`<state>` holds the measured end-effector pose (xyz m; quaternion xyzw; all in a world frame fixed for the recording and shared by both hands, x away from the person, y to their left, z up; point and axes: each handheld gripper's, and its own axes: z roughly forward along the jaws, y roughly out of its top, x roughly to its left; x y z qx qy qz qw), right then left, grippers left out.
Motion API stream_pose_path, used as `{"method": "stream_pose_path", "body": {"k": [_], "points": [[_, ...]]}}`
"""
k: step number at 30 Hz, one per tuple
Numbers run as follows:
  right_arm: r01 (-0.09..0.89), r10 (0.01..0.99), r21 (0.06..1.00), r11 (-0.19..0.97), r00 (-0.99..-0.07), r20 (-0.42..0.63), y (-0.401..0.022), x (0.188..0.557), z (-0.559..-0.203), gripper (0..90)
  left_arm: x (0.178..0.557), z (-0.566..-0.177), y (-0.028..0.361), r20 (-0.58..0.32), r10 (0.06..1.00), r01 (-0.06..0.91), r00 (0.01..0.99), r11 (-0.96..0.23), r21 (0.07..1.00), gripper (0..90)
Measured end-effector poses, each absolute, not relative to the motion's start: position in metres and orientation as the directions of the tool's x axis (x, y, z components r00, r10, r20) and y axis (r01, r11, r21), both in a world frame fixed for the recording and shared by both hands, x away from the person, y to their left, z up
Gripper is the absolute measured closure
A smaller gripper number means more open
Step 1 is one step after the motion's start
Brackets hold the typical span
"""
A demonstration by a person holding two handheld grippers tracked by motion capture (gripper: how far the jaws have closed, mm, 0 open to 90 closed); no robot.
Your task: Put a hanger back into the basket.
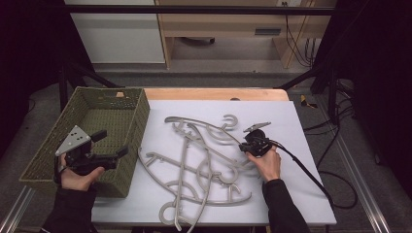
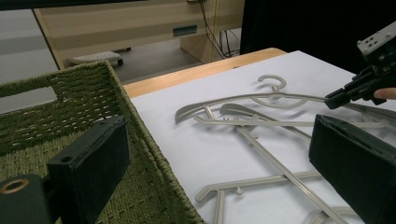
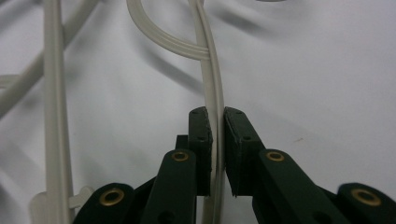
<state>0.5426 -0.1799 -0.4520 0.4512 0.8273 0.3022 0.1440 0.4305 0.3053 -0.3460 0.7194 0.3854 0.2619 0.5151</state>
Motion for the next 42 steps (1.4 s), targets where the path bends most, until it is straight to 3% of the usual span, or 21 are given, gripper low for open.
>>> {"method": "stream_pose_path", "body": {"k": [23, 33, 42], "points": [[0.582, 0.799, 0.761, 0.287, -0.584, 0.145, -0.200, 0.517, -0.397, 83.0, 0.429, -0.344, 0.302, -0.008, 0.820, 0.278, 0.573, -0.185, 0.943, 5.0], [0.527, 0.767, 0.798, 0.294, -0.628, 0.132, -0.200, 0.502, -0.372, 83.1, 0.425, -0.338, 0.298, 0.007, 0.812, 0.262, 0.584, -0.197, 0.945, 5.2], [0.477, 0.695, 0.815, 0.329, -0.706, 0.134, -0.193, 0.489, -0.358, 83.1, 0.425, -0.329, 0.270, 0.060, 0.767, 0.241, 0.639, -0.274, 0.931, 5.9]]}}
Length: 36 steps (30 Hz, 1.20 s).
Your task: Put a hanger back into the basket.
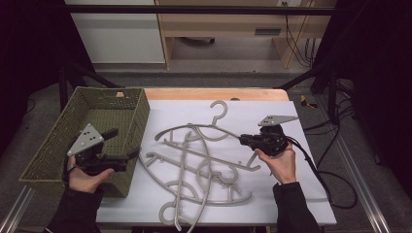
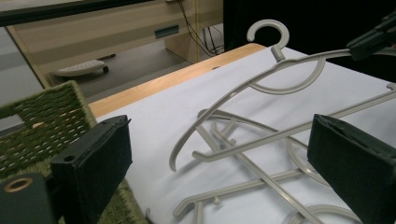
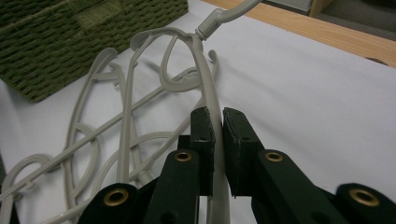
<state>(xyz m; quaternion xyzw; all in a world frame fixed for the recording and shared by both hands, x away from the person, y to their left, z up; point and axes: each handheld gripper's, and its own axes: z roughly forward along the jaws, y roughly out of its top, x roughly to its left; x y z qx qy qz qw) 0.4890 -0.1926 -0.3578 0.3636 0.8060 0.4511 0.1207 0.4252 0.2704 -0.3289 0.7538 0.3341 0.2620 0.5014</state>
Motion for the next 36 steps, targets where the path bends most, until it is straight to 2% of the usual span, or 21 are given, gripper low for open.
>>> {"method": "stream_pose_path", "body": {"k": [8, 20, 23, 28, 36], "points": [[0.473, 0.650, 0.810, 0.347, -0.744, 0.156, -0.189, 0.478, -0.354, 83.1, 0.433, -0.326, 0.240, 0.090, 0.716, 0.239, 0.692, -0.346, 0.907, 7.3], [0.438, 0.582, 0.813, 0.383, -0.798, 0.155, -0.181, 0.462, -0.349, 83.0, 0.453, -0.345, 0.196, 0.156, 0.624, 0.255, 0.766, -0.517, 0.817, 13.7], [0.430, 0.557, 0.816, 0.386, -0.814, 0.165, -0.178, 0.459, -0.348, 83.0, 0.455, -0.351, 0.190, 0.159, 0.607, 0.258, 0.778, -0.540, 0.801, 20.1], [0.418, 0.540, 0.816, 0.400, -0.827, 0.159, -0.175, 0.456, -0.346, 83.0, 0.458, -0.362, 0.181, 0.192, 0.568, 0.252, 0.800, -0.609, 0.752, 24.6], [0.407, 0.506, 0.817, 0.409, -0.846, 0.168, -0.172, 0.454, -0.345, 83.0, 0.467, -0.376, 0.172, 0.232, 0.532, 0.237, 0.815, -0.670, 0.703, 46.9]]}}
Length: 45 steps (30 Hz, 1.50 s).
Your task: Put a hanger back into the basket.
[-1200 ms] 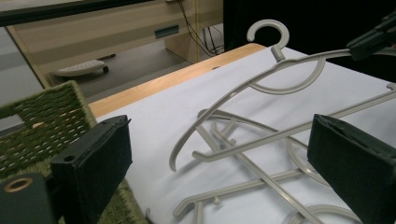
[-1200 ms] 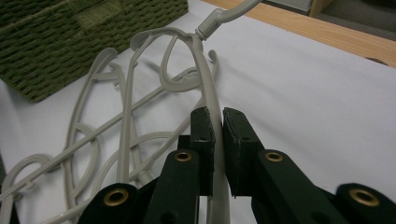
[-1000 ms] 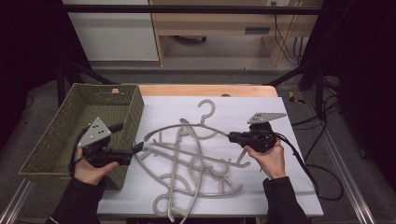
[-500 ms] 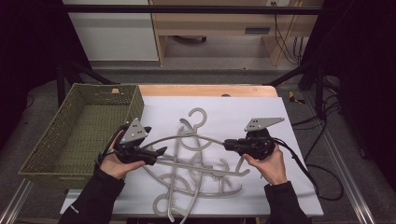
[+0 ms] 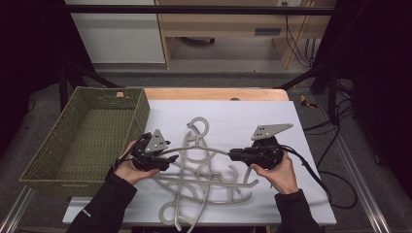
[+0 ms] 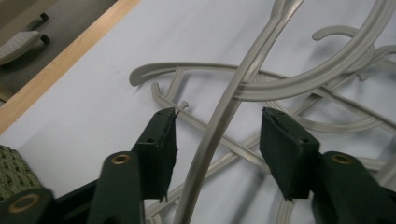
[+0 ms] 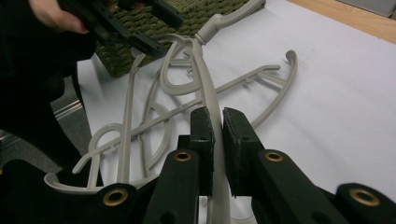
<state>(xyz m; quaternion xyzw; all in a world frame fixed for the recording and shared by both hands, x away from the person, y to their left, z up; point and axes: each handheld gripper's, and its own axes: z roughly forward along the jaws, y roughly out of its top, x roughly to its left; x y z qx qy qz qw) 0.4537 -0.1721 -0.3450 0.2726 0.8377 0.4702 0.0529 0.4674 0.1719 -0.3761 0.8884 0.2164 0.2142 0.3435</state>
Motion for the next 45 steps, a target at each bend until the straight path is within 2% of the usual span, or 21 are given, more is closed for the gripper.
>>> {"method": "stream_pose_path", "body": {"k": [6, 9, 18, 28, 34, 37, 40, 41, 45], "points": [[0.398, 0.484, 0.816, 0.419, -0.859, 0.170, -0.171, 0.453, -0.345, 82.9, 0.469, -0.382, 0.176, 0.228, 0.518, 0.245, 0.824, -0.689, 0.682, 67.0], [0.397, 0.477, 0.816, 0.421, -0.862, 0.173, -0.170, 0.453, -0.346, 82.8, 0.467, -0.383, 0.177, 0.238, 0.498, 0.228, 0.834, -0.703, 0.674, 71.9], [0.389, 0.444, 0.810, 0.439, -0.877, 0.181, -0.170, 0.455, -0.347, 82.5, 0.455, -0.382, 0.176, 0.284, 0.449, 0.188, 0.847, -0.753, 0.631, 76.0], [0.389, 0.435, 0.799, 0.458, -0.882, 0.180, -0.168, 0.458, -0.351, 79.7, 0.441, -0.380, 0.177, 0.305, 0.440, 0.182, 0.844, -0.772, 0.609, 78.4], [0.353, 0.472, 0.820, 0.450, -0.874, 0.117, -0.169, 0.458, -0.351, 72.5, 0.432, -0.380, 0.171, 0.335, 0.417, 0.160, 0.845, -0.794, 0.586, 81.4], [0.326, 0.495, 0.838, 0.437, -0.865, 0.078, -0.170, 0.457, -0.350, 69.4, 0.431, -0.379, 0.170, 0.321, 0.424, 0.167, 0.847, -0.786, 0.596, 81.8], [0.294, 0.522, 0.868, 0.400, -0.852, 0.048, -0.174, 0.455, -0.348, 62.5, 0.428, -0.376, 0.169, 0.321, 0.441, 0.175, 0.838, -0.775, 0.607, 82.1], [0.274, 0.549, 0.884, 0.380, -0.835, 0.023, -0.178, 0.455, -0.345, 57.7, 0.428, -0.375, 0.168, 0.319, 0.449, 0.182, 0.835, -0.771, 0.610, 82.2], [0.264, 0.588, 0.906, 0.331, -0.809, 0.020, -0.186, 0.454, -0.343, 52.0, 0.427, -0.371, 0.170, 0.327, 0.487, 0.200, 0.810, -0.754, 0.626, 82.2]]}}
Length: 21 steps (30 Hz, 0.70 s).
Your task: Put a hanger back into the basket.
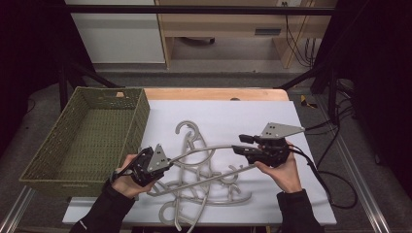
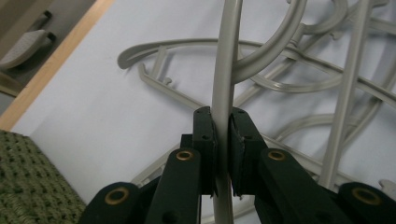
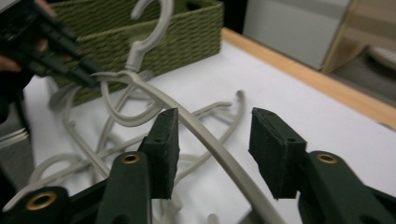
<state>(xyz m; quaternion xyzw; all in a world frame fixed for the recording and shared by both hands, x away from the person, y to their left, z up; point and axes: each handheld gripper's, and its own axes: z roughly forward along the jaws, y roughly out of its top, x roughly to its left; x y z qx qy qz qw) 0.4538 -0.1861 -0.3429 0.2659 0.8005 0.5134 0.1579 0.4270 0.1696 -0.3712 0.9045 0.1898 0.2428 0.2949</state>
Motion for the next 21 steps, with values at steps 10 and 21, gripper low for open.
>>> {"method": "stream_pose_path", "body": {"k": [10, 21], "points": [[0.270, 0.701, 0.944, 0.190, -0.710, 0.062, -0.222, 0.451, -0.341, 40.3, 0.430, -0.364, 0.180, 0.305, 0.590, 0.265, 0.748, -0.686, 0.678, 82.5], [0.292, 0.781, 0.943, 0.157, -0.621, 0.062, -0.232, 0.451, -0.349, 13.4, 0.426, -0.329, 0.198, 0.301, 0.677, 0.258, 0.671, -0.595, 0.762, 82.6]]}}
